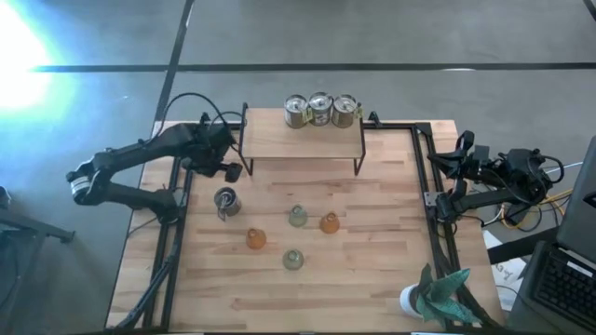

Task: Pick & Place candle stick holders
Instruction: Put the silver scented candle on the shelf

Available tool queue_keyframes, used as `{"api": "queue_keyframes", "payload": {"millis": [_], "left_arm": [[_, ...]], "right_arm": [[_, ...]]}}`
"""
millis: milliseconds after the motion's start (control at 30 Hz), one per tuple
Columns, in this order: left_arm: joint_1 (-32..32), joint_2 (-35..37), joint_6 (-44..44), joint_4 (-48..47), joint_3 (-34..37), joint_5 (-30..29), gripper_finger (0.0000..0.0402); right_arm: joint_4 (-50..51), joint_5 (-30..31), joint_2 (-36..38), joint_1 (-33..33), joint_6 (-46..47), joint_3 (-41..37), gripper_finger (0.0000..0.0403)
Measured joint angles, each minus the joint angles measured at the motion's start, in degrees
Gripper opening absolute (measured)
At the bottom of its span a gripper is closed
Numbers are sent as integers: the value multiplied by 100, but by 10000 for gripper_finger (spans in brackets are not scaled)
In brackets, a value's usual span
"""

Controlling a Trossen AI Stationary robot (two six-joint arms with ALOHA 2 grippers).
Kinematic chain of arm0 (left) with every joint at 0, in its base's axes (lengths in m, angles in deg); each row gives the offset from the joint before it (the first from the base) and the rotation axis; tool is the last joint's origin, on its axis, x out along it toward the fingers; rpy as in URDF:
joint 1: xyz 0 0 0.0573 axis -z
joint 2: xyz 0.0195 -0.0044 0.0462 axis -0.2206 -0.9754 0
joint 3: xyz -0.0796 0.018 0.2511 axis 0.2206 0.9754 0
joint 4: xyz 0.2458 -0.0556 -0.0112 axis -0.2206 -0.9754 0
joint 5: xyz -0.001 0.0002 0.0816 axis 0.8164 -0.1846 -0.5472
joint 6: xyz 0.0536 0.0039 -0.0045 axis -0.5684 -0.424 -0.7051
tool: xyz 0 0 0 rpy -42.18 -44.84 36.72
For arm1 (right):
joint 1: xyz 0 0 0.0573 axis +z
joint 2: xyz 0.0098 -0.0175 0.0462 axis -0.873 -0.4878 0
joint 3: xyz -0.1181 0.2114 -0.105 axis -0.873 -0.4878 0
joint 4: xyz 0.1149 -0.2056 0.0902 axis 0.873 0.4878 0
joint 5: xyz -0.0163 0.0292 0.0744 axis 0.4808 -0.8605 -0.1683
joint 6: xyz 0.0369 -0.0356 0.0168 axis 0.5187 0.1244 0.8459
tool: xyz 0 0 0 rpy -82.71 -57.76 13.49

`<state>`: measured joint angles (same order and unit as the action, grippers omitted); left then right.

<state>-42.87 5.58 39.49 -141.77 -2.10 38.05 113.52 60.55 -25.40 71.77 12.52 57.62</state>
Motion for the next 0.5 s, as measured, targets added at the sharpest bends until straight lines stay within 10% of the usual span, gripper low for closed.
{"api": "queue_keyframes", "payload": {"millis": [500], "left_arm": [[308,-325,578,-187,-2,96,400]], "right_arm": [[1,0,-2,0,0,-1,8]]}}
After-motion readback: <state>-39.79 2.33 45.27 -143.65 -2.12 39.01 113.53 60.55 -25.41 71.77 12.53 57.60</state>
